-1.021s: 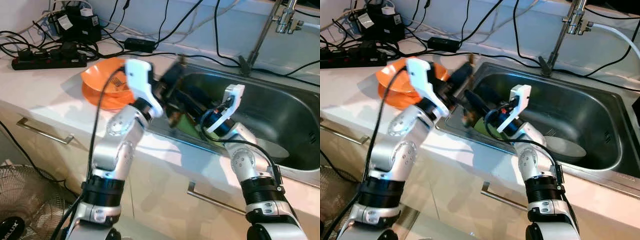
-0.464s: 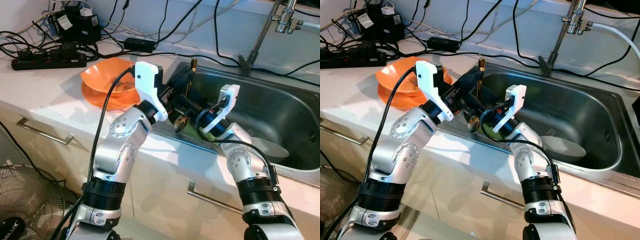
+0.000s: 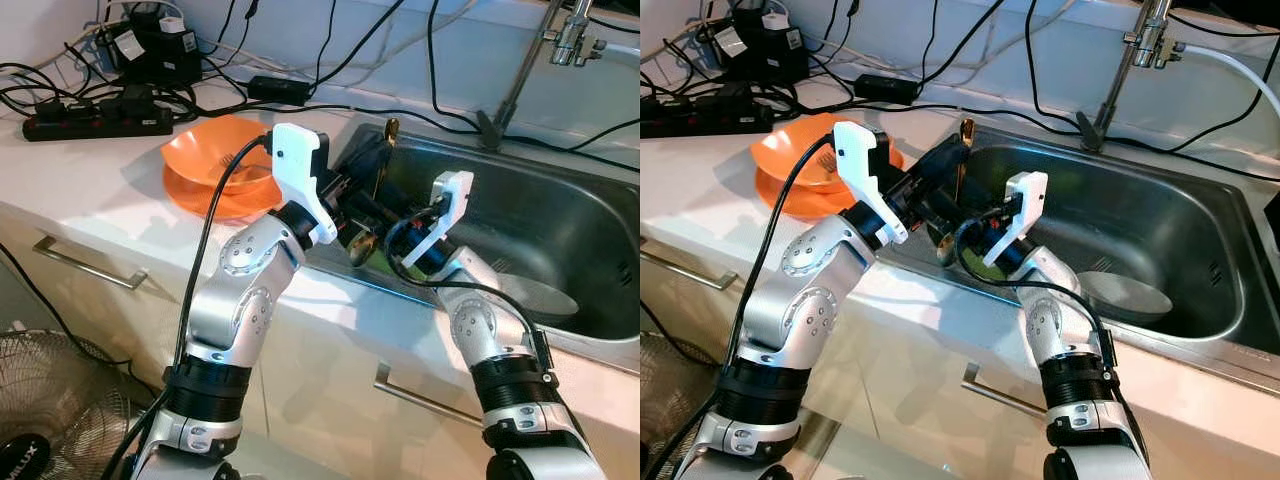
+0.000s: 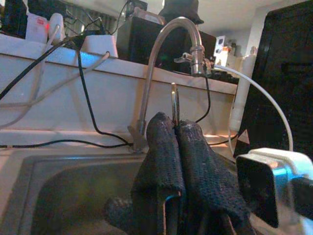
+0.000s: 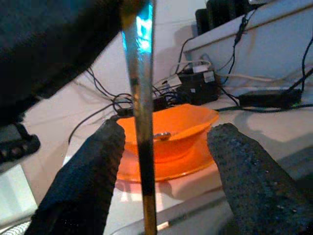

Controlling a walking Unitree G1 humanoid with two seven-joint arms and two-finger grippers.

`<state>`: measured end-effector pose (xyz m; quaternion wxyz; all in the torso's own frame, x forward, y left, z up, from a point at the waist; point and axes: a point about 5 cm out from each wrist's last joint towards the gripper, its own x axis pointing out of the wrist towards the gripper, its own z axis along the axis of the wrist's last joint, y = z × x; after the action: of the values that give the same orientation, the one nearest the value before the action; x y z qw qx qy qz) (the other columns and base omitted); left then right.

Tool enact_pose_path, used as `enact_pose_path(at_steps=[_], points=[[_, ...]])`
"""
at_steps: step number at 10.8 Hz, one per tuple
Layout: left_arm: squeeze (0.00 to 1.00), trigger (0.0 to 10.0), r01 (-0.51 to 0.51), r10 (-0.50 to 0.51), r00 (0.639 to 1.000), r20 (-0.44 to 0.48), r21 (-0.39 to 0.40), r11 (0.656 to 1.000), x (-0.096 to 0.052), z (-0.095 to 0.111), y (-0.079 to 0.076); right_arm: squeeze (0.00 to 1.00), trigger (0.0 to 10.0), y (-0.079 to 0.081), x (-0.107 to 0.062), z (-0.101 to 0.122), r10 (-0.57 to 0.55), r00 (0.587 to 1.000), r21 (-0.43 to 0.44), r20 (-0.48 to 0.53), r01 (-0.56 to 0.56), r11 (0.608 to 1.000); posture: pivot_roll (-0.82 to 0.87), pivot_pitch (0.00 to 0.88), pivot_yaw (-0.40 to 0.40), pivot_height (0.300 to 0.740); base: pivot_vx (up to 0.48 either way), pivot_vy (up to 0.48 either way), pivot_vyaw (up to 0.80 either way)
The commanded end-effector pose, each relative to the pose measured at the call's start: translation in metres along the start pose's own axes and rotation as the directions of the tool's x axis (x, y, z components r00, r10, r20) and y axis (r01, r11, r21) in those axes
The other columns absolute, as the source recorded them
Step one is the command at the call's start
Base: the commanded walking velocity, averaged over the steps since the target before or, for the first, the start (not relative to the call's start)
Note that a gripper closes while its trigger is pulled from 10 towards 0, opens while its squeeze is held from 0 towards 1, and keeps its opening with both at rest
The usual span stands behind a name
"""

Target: Kitchen organization

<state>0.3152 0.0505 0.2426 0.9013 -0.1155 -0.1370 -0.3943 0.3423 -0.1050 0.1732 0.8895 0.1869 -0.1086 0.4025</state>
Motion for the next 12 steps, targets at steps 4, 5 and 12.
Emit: enact_pose_path(at_steps=[4,5,12], points=[[0.00,10.0,0.021,-0.021,1.000,0.011,-0.003,1.000,-0.0013,0.0033,-0.0032,0.00,0.0,-0.0027,0.0004,0.0019,-0.020,1.000,-0.019,0.007,0.020,1.000,0.25,0.012,-0.021,0.740,0.000,0.000,0.00],[0.00,10.0,0.024,-0.024,1.000,0.011,-0.003,1.000,-0.0014,0.0033,-0.0036,0.00,0.0,-0.0044,0.0003,0.0017,-0.033,0.999,-0.020,0.008,0.033,0.999,0.25,0.007,-0.021,0.740,0.000,0.000,0.00],[0.00,10.0,0.042,-0.042,0.999,0.008,0.030,0.999,-0.0003,0.0037,-0.0061,0.00,0.0,-0.0059,0.0028,0.0015,-0.047,0.999,-0.030,0.017,0.048,0.998,0.25,0.000,-0.016,0.740,0.000,0.000,0.00]])
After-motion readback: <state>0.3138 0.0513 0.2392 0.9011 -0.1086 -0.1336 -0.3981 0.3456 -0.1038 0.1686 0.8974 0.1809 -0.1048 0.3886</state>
